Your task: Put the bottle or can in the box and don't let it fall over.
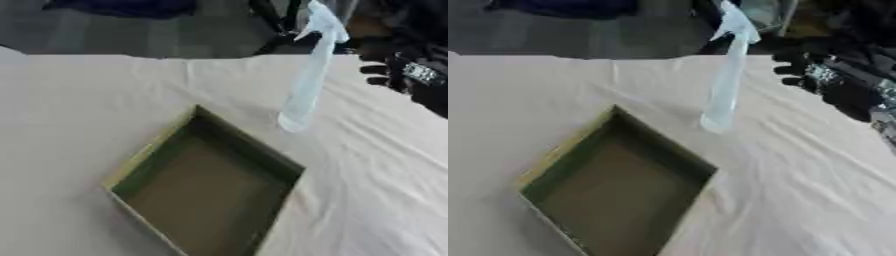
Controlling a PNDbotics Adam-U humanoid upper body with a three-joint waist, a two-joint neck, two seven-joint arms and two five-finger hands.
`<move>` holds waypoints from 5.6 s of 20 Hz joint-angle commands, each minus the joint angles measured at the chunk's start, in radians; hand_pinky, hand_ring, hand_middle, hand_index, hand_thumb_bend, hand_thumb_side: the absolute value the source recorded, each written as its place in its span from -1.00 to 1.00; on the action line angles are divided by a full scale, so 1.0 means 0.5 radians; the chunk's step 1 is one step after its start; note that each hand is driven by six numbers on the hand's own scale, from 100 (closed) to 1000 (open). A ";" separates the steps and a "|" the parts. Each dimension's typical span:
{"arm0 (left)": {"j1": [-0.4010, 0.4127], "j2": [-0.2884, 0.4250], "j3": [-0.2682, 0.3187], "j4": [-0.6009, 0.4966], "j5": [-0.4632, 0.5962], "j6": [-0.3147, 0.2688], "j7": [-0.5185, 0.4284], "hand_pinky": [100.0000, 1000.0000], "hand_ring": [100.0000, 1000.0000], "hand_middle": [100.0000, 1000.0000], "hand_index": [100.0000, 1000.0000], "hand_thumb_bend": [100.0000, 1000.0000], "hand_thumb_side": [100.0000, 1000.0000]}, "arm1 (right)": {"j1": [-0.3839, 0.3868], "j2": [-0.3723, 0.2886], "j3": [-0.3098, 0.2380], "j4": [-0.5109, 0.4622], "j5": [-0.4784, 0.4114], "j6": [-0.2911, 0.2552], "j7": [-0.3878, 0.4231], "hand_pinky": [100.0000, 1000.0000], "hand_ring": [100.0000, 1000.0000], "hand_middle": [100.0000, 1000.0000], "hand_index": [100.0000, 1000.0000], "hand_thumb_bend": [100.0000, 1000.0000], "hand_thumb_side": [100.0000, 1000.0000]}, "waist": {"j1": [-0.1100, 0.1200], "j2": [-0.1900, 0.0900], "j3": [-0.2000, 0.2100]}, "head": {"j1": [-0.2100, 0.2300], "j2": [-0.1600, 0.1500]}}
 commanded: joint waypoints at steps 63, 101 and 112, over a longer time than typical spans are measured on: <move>-0.175 -0.009 -0.028 -0.047 0.011 -0.013 -0.097 0.85 0.87 0.75 0.41 -0.87 0.53 | -0.541 -0.056 0.035 0.269 0.399 -0.033 -0.325 1.00 1.00 1.00 1.00 -1.00 -0.08 | 0.034 0.218 0.100 | -0.069 -0.239; -0.173 0.008 -0.032 -0.038 0.017 -0.021 -0.112 0.85 0.90 0.76 0.40 -0.88 0.53 | -0.507 -0.013 0.075 0.091 0.074 0.052 0.191 1.00 1.00 1.00 1.00 -1.00 0.10 | 0.035 0.202 0.087 | -0.065 -0.231; -0.188 0.003 -0.037 -0.044 0.024 -0.015 -0.116 0.85 0.90 0.76 0.40 -0.87 0.52 | -0.534 -0.008 0.106 0.111 -0.019 0.067 0.266 1.00 1.00 0.90 1.00 -1.00 0.10 | 0.030 0.207 0.102 | -0.081 -0.238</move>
